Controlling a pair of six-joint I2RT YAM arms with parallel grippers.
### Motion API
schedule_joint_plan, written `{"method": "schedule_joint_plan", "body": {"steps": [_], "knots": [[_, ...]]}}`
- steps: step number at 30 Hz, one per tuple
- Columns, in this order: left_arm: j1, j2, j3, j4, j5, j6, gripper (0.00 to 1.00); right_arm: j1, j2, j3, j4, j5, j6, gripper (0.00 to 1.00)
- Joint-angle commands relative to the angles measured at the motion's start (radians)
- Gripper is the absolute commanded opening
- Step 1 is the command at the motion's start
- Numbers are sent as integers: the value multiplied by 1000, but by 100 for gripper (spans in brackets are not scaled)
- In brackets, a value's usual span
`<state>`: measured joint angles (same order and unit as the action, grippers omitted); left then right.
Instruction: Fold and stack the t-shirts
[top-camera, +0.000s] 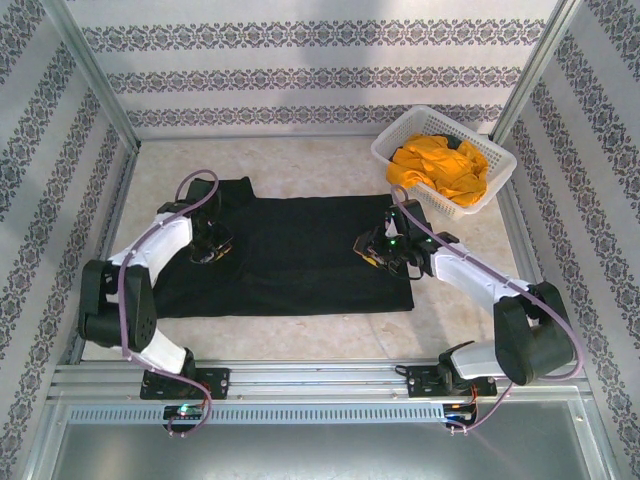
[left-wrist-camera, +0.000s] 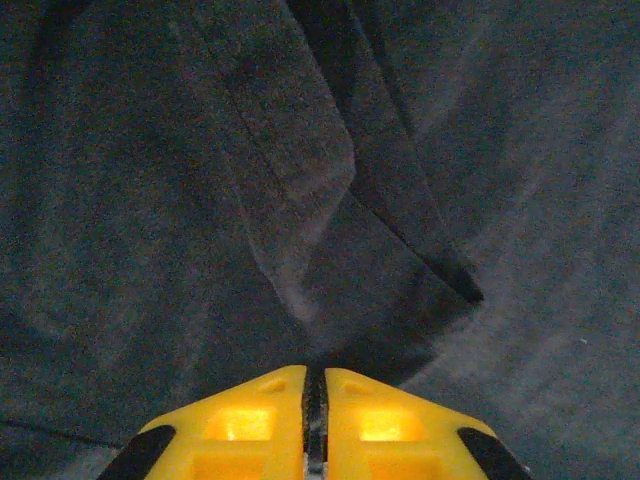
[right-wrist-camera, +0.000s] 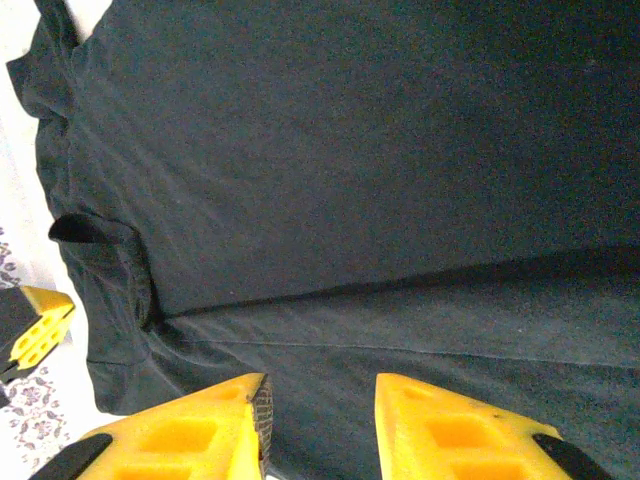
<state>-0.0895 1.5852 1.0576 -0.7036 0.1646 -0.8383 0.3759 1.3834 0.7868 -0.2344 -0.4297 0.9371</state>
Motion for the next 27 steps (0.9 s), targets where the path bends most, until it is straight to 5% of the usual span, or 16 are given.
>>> {"method": "schedule_joint_plan", "body": {"steps": [1,11,19,27], "knots": [[11,87,60,11,15,3,10,11,14,43,5,12,-4,35],[-11,202,52,216,110,33,8,15,-17,24,-11,19,-2,35],[-38,94,-16,250,113,75,11,15,-24,13,-11,25,2,35],[-47,84,-31,205,146,171,36,14,2,28,2,13,0,34]]}}
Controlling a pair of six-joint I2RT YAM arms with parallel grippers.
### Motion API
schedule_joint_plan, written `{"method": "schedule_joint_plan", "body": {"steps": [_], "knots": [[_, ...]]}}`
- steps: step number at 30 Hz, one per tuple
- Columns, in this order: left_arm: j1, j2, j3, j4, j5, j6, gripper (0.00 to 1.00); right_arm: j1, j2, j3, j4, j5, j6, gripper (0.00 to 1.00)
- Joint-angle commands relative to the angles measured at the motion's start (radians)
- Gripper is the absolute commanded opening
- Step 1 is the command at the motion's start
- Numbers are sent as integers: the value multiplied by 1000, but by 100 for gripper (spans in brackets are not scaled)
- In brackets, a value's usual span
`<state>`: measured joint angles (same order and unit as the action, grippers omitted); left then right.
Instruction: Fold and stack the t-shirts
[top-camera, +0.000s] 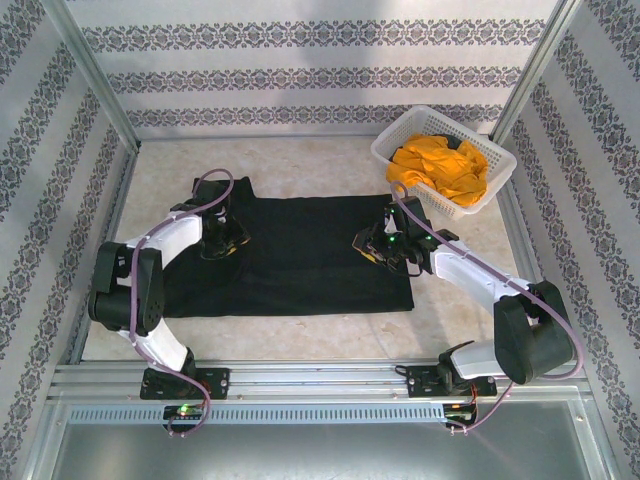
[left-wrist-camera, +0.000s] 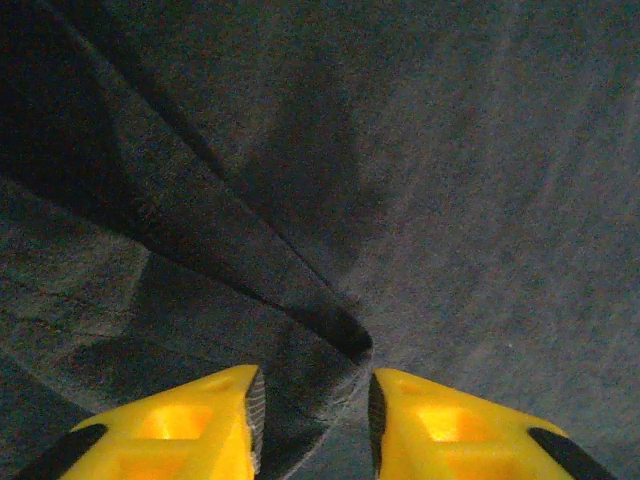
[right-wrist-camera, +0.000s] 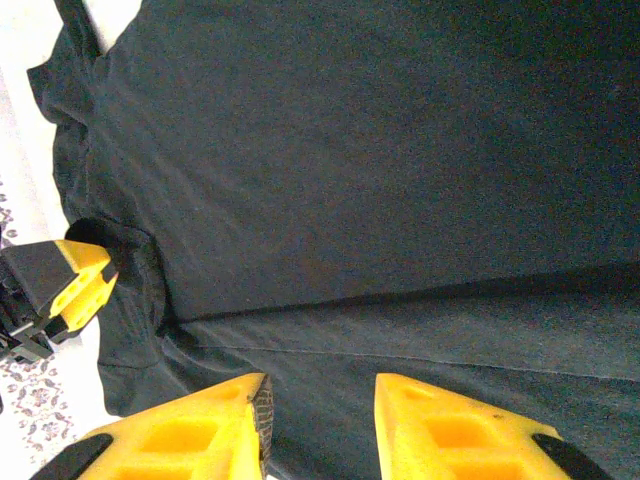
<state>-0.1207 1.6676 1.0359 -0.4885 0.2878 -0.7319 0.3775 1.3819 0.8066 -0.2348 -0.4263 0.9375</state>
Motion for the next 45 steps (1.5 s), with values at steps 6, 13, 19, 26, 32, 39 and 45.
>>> {"method": "schedule_joint_plan", "body": {"steps": [6,13,19,26,32,39,45], "knots": [[-38,54,10,-7,23,110,34,14,9,14,-1,7,-2,34],[-57,101,47,-26,-12,158,25,15,-3,2,-3,9,-3,34],[-78,105,53,-36,-23,182,12,15,0,-1,0,9,1,33],[-117,94,73,-62,-42,204,0,15,12,9,9,7,3,32],[-166,90,90,-98,-68,241,0,14,15,8,9,3,1,32],[-204,108,106,-130,-124,294,0,14,18,0,15,-2,1,32],[-212,105,131,-171,-211,297,38,14,17,-11,15,0,3,32]]}}
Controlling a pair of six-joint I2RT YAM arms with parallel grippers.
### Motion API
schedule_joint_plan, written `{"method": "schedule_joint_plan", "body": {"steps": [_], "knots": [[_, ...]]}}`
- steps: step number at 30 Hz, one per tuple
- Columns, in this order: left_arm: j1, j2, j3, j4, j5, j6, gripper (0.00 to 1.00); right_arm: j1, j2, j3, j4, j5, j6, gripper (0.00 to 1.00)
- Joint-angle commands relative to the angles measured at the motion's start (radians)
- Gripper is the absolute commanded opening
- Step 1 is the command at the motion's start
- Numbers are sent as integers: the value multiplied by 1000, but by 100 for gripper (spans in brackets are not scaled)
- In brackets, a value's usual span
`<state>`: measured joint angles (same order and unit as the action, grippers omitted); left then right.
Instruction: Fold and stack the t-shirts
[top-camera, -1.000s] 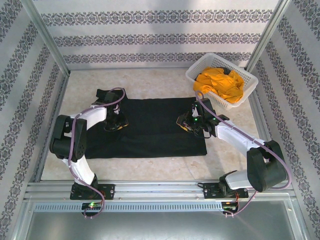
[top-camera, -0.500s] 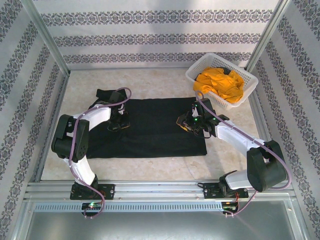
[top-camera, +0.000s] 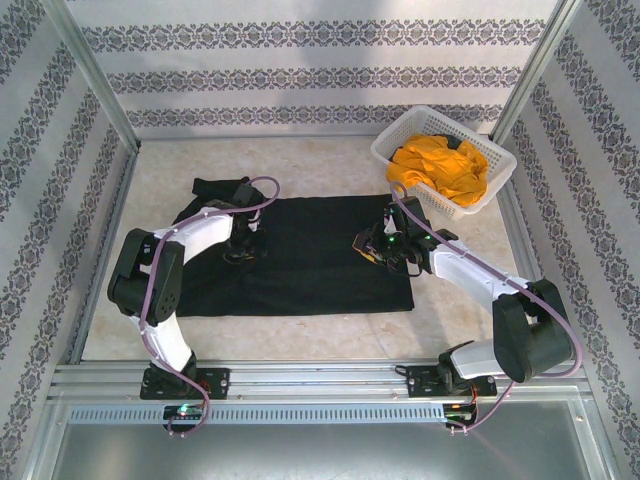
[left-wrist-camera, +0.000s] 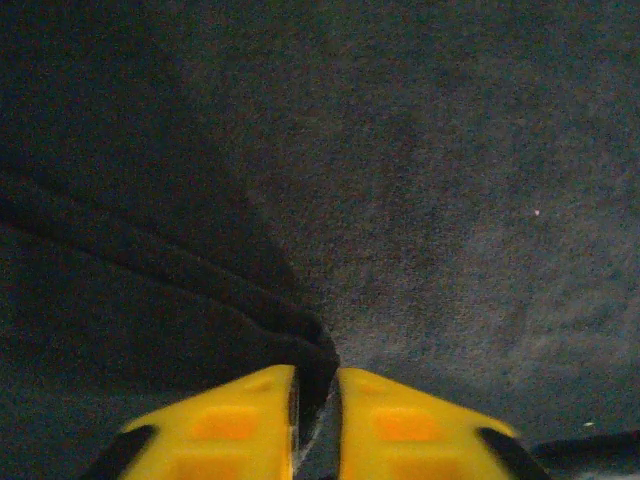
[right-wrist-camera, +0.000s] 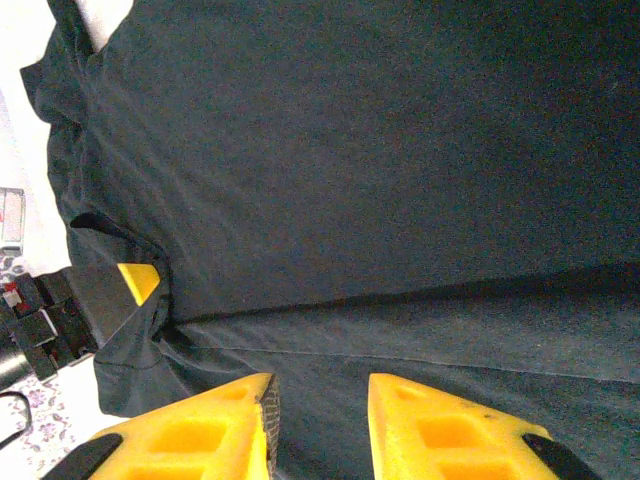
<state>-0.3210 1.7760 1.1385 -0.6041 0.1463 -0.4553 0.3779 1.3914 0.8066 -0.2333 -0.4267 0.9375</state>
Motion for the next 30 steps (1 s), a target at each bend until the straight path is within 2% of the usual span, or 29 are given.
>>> {"method": "schedule_joint_plan", "body": {"steps": [1,3,5,9,12,15,21,25,30], "knots": [[-11,-23,28,-56,-85,11,46,14,4,-14,13,2,1,32],[-11,-88,29,-74,-123,-26,53,13,-6,-27,1,12,0,32],[-9,-165,17,-103,-144,-77,51,7,-24,-44,-30,36,1,32],[37,-310,-84,-166,-135,-205,31,-3,-39,-71,-128,111,13,30],[139,-362,-198,-135,-68,-248,21,-4,-17,-85,-144,135,23,28],[268,-347,-273,-60,23,-261,19,-5,29,-70,-181,176,12,26],[446,-217,-283,42,33,-239,19,-26,190,33,-318,270,-53,24],[533,-121,-246,43,14,-208,19,-33,296,124,-418,303,-86,24],[576,-93,-229,5,-10,-195,19,-12,351,181,-496,349,-102,25]]}}
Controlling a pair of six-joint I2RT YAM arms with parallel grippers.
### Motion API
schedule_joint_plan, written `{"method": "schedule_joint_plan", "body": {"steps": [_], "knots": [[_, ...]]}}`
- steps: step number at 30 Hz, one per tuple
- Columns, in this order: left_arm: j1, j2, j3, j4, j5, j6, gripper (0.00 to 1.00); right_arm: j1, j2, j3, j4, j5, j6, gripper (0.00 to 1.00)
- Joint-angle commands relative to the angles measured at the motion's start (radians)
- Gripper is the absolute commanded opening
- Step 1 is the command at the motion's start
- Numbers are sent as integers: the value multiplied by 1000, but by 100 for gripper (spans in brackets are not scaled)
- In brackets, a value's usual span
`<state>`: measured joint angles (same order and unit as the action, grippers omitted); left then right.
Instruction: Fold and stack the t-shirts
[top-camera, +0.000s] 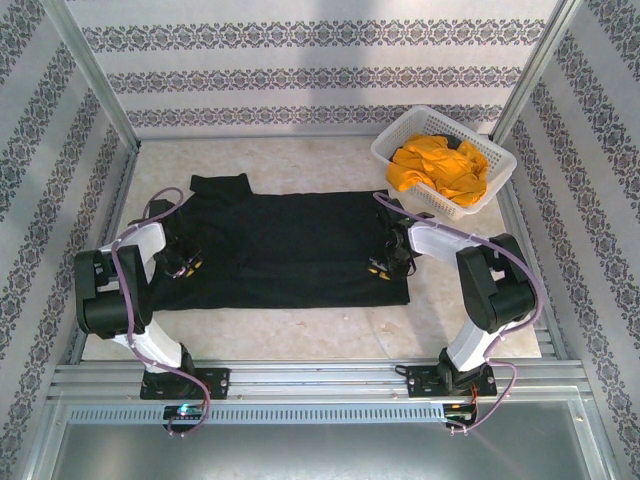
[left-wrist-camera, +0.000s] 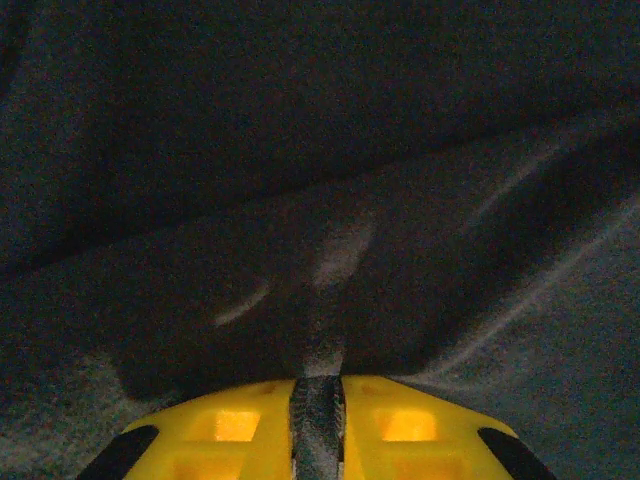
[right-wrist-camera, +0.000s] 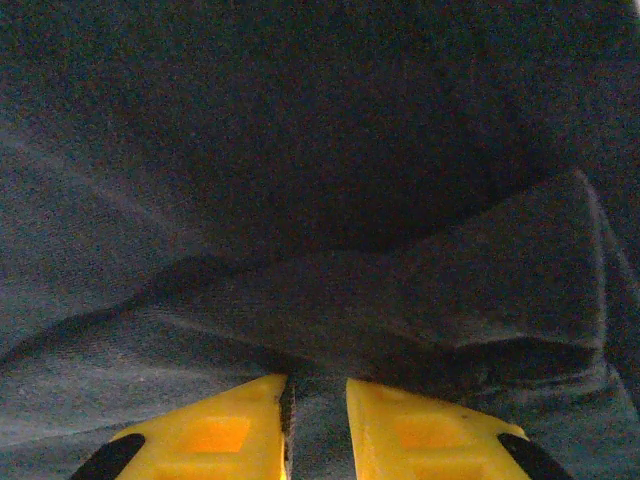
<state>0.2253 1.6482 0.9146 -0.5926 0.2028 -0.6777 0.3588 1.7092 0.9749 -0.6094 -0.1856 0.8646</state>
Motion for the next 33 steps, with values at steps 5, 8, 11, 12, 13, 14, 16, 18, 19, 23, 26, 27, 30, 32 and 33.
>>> {"method": "schedule_joint_plan", "body": {"steps": [5,8,11,12,13,14,16,18,19,23,26,27,30,32,33], "knots": [[31,-17,-70,-31,-57,-4,19,42,49,10,-166,133,-23,26],[35,-86,-144,-48,-63,-36,20,72,28,-17,-182,135,-11,27],[40,-171,-219,-69,-70,-70,21,106,-8,-70,-181,122,11,28],[42,-201,-246,-78,-73,-83,21,119,-22,-89,-181,116,21,29],[44,-232,-268,-88,-82,-97,21,131,-37,-108,-181,112,29,29],[47,-256,-285,-97,-88,-106,21,141,-49,-125,-179,104,37,29],[54,-306,-316,-98,-106,-121,21,161,-76,-160,-177,87,56,29],[61,-327,-328,-101,-123,-132,21,177,-101,-189,-175,70,73,29],[64,-328,-328,-101,-128,-133,21,185,-116,-203,-172,58,84,29],[69,-314,-305,-70,-105,-115,25,201,-184,-233,-133,33,108,30],[61,-327,-194,-109,-104,-90,32,191,-281,-187,-67,60,55,33],[57,-338,-144,-118,-108,-89,36,185,-309,-155,-43,84,25,36],[49,-306,8,-92,-93,-87,42,156,-339,-66,31,143,-40,43],[49,-202,122,-45,-48,-70,44,114,-292,-13,75,153,-64,44],[51,-143,185,-48,-39,-58,45,96,-261,12,85,155,-68,43]]}}
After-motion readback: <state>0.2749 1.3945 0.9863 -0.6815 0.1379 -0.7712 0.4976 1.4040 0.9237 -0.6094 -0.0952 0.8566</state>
